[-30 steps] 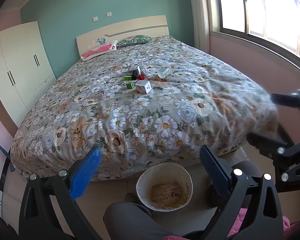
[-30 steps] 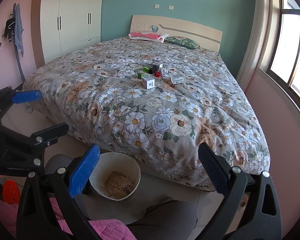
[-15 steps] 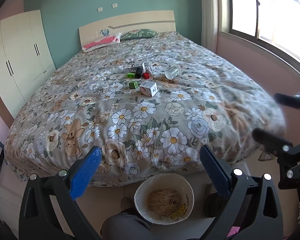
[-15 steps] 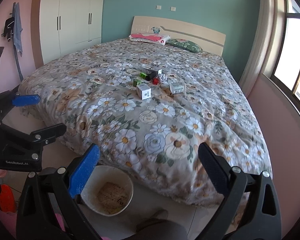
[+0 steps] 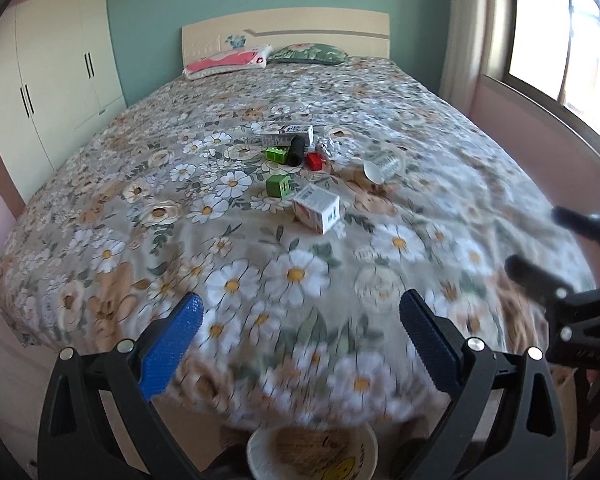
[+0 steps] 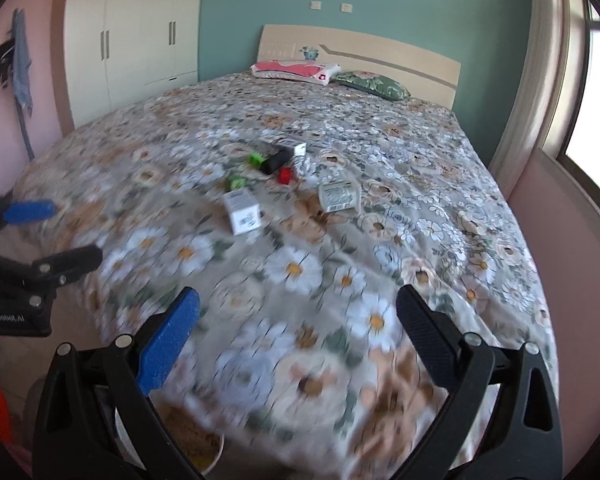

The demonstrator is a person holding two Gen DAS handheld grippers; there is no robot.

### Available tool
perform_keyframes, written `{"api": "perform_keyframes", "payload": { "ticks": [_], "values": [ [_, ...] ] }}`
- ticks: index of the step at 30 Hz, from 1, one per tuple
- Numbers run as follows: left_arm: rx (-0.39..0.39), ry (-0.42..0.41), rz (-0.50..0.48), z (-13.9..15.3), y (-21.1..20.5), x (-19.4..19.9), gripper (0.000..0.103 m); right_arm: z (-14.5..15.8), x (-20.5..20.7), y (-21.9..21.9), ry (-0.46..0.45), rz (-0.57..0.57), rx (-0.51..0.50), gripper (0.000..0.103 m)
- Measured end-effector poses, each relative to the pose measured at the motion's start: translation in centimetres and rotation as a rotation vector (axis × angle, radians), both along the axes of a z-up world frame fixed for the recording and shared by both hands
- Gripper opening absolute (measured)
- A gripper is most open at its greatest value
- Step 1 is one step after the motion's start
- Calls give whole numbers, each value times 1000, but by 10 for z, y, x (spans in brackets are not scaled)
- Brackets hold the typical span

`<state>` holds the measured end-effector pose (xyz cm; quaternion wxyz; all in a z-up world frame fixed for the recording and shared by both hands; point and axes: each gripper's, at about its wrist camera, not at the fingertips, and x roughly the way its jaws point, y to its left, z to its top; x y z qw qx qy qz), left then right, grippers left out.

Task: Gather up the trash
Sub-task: 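Reach the right tool to the white yogurt cup and close on it, then grasp the white barcode box with the left tool while right carries the cup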

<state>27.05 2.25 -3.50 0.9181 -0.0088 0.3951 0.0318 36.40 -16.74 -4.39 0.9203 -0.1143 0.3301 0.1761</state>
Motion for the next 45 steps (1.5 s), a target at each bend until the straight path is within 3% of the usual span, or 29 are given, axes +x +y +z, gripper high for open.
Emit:
{"api": "perform_keyframes", "payload": {
  "ticks": [10,19,29,35,37,38,40,42,44,45],
  "values": [
    [-139,72,126,-37,-2,113,100,-33,143,-3,45,43,-31,96],
    [-303,136,338,-82,9,191,100,-81,249,20,69,118,-79,96],
    [-333,208,425,-123,13,244,100,-132,311,57,130,156,-169,96],
    [-325,226,435,-136,10,257,100,-139,325,58,158,157,-154,82],
    [-318,236,438,-140,10,260,99,-141,328,56,178,155,-145,74],
    [-313,236,441,-141,9,261,99,-143,329,56,196,155,-140,64],
    [-294,236,437,-140,9,261,88,-146,328,55,214,153,-147,62],
    [-257,237,438,-140,7,261,61,-145,324,57,208,159,-153,61],
    [-258,236,425,-140,9,261,45,-142,319,56,206,161,-148,61],
    [-263,237,413,-139,11,260,45,-140,315,56,202,160,-146,61]
  ]
}}
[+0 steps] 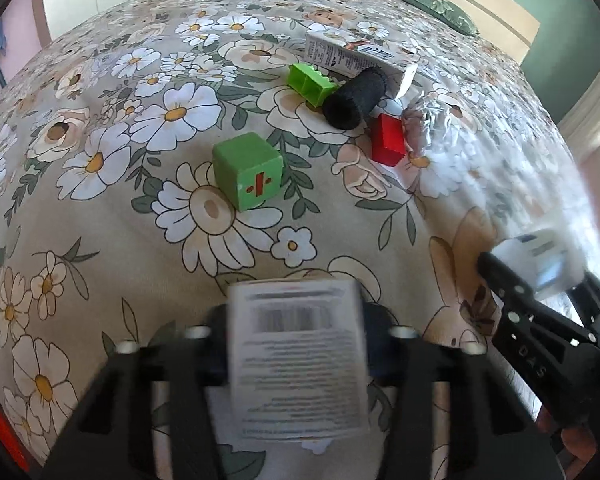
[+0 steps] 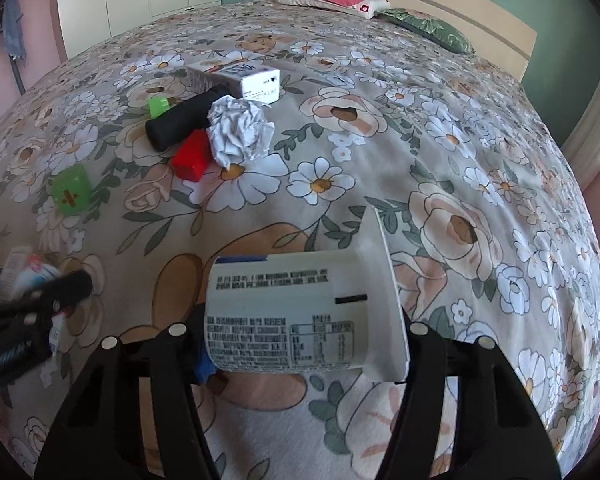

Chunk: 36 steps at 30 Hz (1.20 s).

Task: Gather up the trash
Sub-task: 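Grasp the white barcode box with the left tool while right carries the cup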

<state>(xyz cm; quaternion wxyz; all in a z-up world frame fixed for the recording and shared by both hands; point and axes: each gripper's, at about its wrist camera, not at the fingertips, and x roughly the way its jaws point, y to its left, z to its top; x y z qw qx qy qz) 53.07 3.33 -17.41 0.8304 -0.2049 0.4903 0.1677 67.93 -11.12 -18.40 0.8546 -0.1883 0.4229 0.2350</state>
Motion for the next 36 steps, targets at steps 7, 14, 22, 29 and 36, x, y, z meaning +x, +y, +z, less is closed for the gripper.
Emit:
{"api": "perform_keyframes", "payload": {
  "ticks": [7,14,22,29,36],
  "values": [
    [-33,-10,-66,19,8,-13,44,33,-31,-3,-33,-6,19,61],
    [20,-84,-137,85,14,-49,44,102,-77,-9,-114,-24,33,61],
    [150,-243,-180,206,30,-122,44,223,-159,-14,-257,-44,95,61],
    [251,-412,-244,311,32,-207,44,319,-257,-15,-385,-16,140,61],
    [311,-513,-305,366,26,-282,45,371,-344,-9,-483,30,140,61]
  ]
}}
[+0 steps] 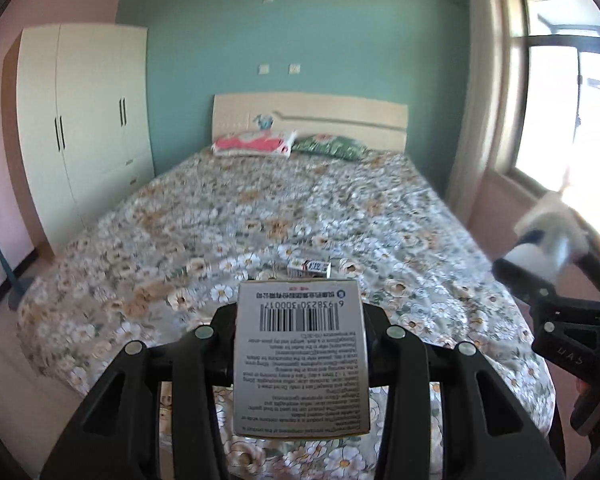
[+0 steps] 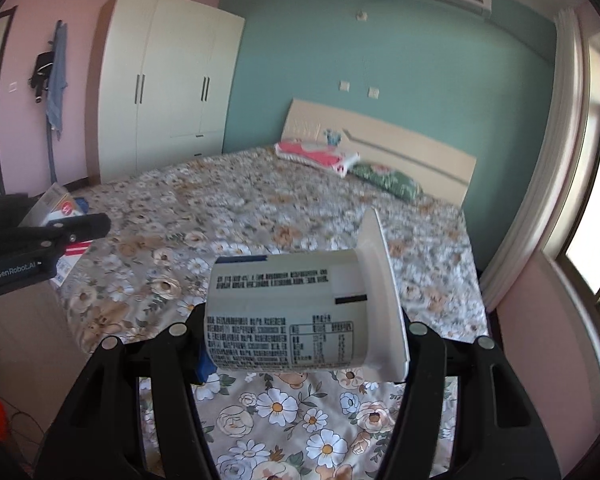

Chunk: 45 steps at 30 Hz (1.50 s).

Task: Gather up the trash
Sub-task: 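Grasp the white barcode box with the left tool while right carries the cup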

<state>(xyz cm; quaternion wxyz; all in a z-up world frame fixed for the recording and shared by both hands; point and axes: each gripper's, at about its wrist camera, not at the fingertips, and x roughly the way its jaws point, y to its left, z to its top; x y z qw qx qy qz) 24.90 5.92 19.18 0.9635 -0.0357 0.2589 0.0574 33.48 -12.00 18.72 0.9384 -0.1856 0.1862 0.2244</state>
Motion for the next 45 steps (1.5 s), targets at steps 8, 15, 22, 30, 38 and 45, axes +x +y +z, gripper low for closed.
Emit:
{"api": "perform_keyframes", "payload": {
  "ticks": [8,15,22,30,38,45],
  "values": [
    [14,9,-86,9,-1,-57,45,11,-75,9,-30,34,-48,61],
    [59,59,-166,-16,1,-94,45,-10,-129,4,-15,87,-73,61],
    [74,138,-193,-77,14,-121,45,-76,-165,3,73,140,-111,61],
    [-35,262,-220,-160,31,-141,45,-159,-185,3,206,194,-101,61],
    [-91,435,-242,-258,30,-142,44,-255,-184,19,390,224,-103,61],
    [-139,646,-228,-360,28,-132,44,-356,-170,35,592,217,-129,61]
  ]
}}
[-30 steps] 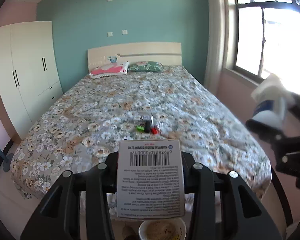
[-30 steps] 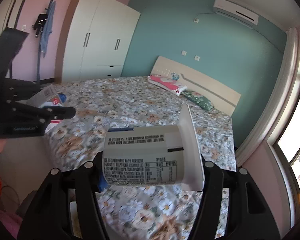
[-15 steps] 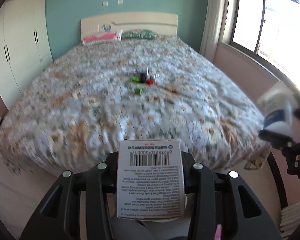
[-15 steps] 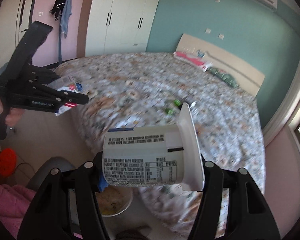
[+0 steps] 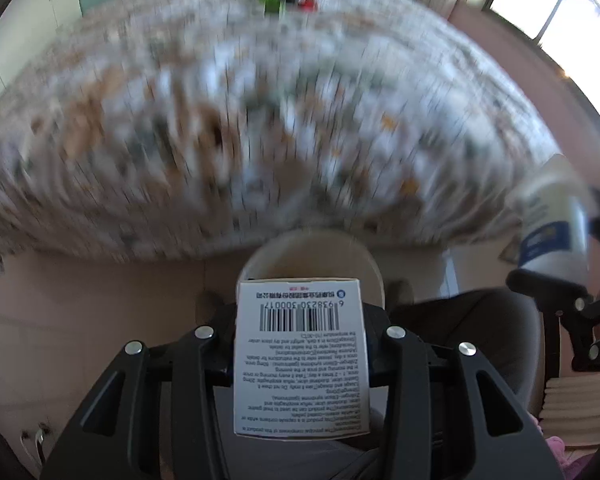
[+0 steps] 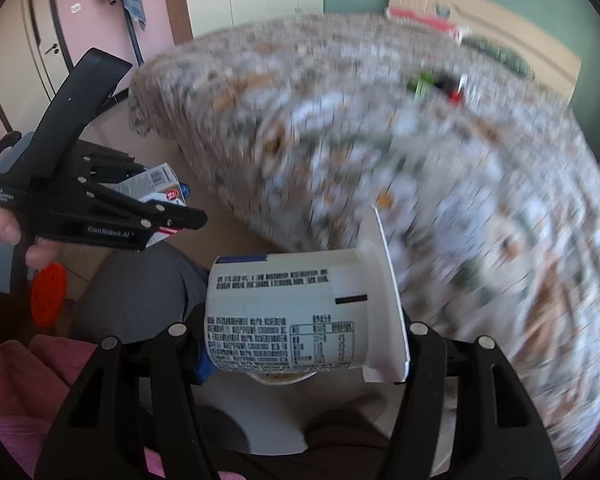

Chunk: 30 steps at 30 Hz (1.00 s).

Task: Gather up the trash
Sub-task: 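Grasp the white barcode box with the left tool while right carries the cup, then open both tools over the trash bin, dropping cup and box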

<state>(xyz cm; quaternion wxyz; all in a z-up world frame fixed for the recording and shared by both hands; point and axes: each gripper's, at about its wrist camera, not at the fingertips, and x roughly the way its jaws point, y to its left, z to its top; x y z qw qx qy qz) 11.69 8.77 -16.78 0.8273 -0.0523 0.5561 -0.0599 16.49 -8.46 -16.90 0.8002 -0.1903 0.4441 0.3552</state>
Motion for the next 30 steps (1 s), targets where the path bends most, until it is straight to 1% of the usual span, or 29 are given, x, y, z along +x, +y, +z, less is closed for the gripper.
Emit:
{"api": "perform_keyframes", "payload": {
  "ticks": [2,5,6,9,10,12,14,15,18,21,24,30],
  "values": [
    [-9,45,4,-23,0,4,44,-27,6,3,46,-8,-20,61],
    [-46,116,17,-56,1,12,44,-73,15,11,138,-18,-59,61],
    [-48,134,26,-67,1,16,44,-83,16,12,156,-20,-68,61],
    [-58,180,43,-94,0,26,44,-124,22,18,228,-29,-102,61],
    [-64,192,48,-100,0,29,44,-133,24,20,244,-29,-110,61],
    [-87,224,57,-117,-1,36,44,-159,27,26,288,-32,-127,61],
    [-111,254,62,-131,-1,43,44,-175,30,29,316,-34,-141,61],
    [-128,278,75,-142,-1,48,44,-185,32,32,333,-38,-146,61],
    [-160,313,98,-164,-2,59,44,-212,38,39,360,-45,-164,61],
    [-170,342,119,-184,-3,68,45,-230,44,46,372,-52,-182,61],
    [-167,388,124,-208,-8,75,45,-247,54,50,386,-52,-190,61],
    [-179,438,145,-237,-7,84,45,-274,68,56,427,-66,-205,62]
  ]
}}
